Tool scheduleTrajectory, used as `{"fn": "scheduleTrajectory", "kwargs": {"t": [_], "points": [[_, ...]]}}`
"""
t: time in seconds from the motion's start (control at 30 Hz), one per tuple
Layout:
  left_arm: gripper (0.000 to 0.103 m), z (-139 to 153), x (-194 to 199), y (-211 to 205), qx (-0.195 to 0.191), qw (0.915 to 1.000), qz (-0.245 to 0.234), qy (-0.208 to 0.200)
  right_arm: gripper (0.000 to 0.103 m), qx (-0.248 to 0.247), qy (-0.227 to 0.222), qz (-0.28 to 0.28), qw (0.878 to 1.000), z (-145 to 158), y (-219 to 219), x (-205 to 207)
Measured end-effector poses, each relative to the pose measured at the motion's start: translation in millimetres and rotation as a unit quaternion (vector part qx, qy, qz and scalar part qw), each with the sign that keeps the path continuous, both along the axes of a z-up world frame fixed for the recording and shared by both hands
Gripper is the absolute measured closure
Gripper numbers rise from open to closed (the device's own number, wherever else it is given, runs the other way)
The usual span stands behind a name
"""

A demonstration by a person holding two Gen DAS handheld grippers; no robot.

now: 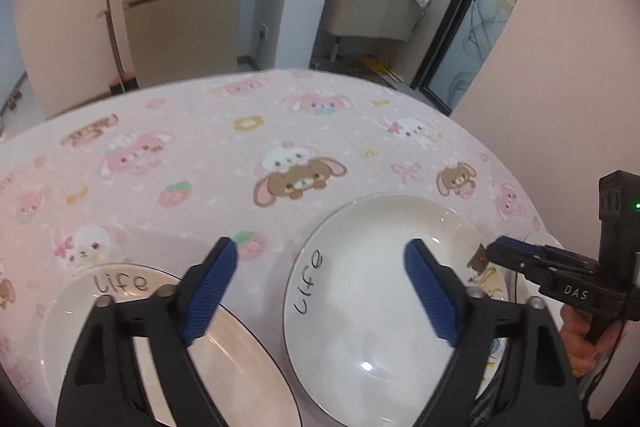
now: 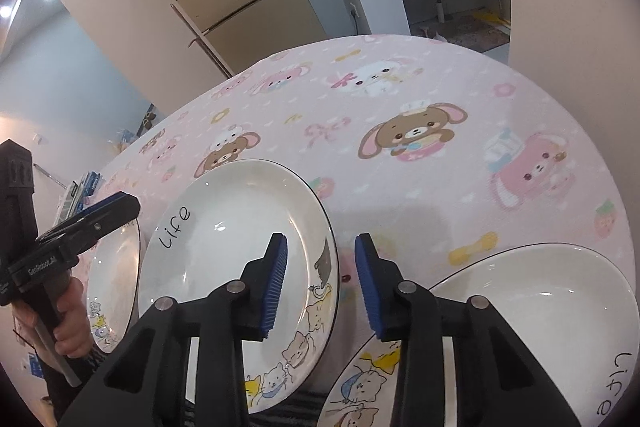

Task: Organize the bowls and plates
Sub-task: 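Close the left tool on the rim of a white 'life' plate, then lift the white plate with the left tool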

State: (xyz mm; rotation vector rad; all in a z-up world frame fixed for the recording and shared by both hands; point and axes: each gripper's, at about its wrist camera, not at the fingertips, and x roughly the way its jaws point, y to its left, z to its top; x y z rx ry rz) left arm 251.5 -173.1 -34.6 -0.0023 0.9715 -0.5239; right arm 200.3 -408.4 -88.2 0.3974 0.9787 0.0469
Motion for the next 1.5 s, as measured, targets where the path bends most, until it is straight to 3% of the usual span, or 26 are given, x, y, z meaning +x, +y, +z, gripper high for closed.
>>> {"fn": "scheduleTrajectory", "kwargs": {"t": [0.1, 0.17, 0.27, 0.4, 0.47, 0.5, 0.67, 0.87, 1.07, 1.43, 1.5], "points": [[0.030, -9.3, 2.8, -3.2, 0.014, 0.9999, 0.004, 0.006, 0.069, -0.011, 0.011, 0.005, 1.000, -7.4, 3.6, 3.5], [0.038, -16.8, 4.0, -6.7, 0.031, 0.9995, 0.001, 0.010, 0.071, 0.001, 0.024, 0.019, 1.000, -14.1, 6.3, 6.9], [0.044, -31.8, 8.6, -8.7, 0.050, 0.9975, 0.002, 0.050, 0.075, 0.001, 0.027, 0.027, 0.999, -15.7, 10.3, 7.7], [0.049, -41.9, 12.2, -4.4, 0.037, 0.9962, 0.006, 0.078, 0.077, 0.005, 0.027, 0.027, 0.999, -16.5, 10.2, 8.4], [0.072, -42.7, 11.4, -4.5, 0.033, 0.9962, 0.003, 0.081, 0.081, 0.001, 0.030, 0.029, 0.999, -18.0, 12.2, 9.9], [0.074, -43.8, 11.4, -5.3, 0.030, 0.9957, -0.003, 0.087, 0.081, -0.006, 0.030, 0.030, 0.999, -18.3, 14.0, 10.7], [0.075, -48.6, 13.9, -2.1, 0.011, 0.9942, 0.003, 0.107, 0.081, -0.017, 0.033, 0.028, 0.999, -18.4, 17.0, 11.7], [0.076, -49.6, 6.6, -13.6, 0.059, 0.9954, -0.011, 0.075, 0.086, -0.030, 0.028, 0.023, 0.999, -18.9, 17.7, 10.7], [0.086, -42.9, 2.3, -8.5, 0.070, 0.9963, 0.009, 0.049, 0.086, -0.032, 0.034, 0.013, 0.999, -16.3, 17.9, 9.1], [0.086, -17.6, -5.9, -2.9, 0.065, 0.9970, 0.034, 0.025, 0.086, -0.008, -0.005, 0.017, 1.000, 28.5, 16.9, -2.8], [0.086, -13.3, -5.6, 0.0, 0.060, 0.9968, 0.038, 0.037, 0.086, 0.007, -0.007, 0.026, 1.000, 36.4, 15.2, -5.1]]}}
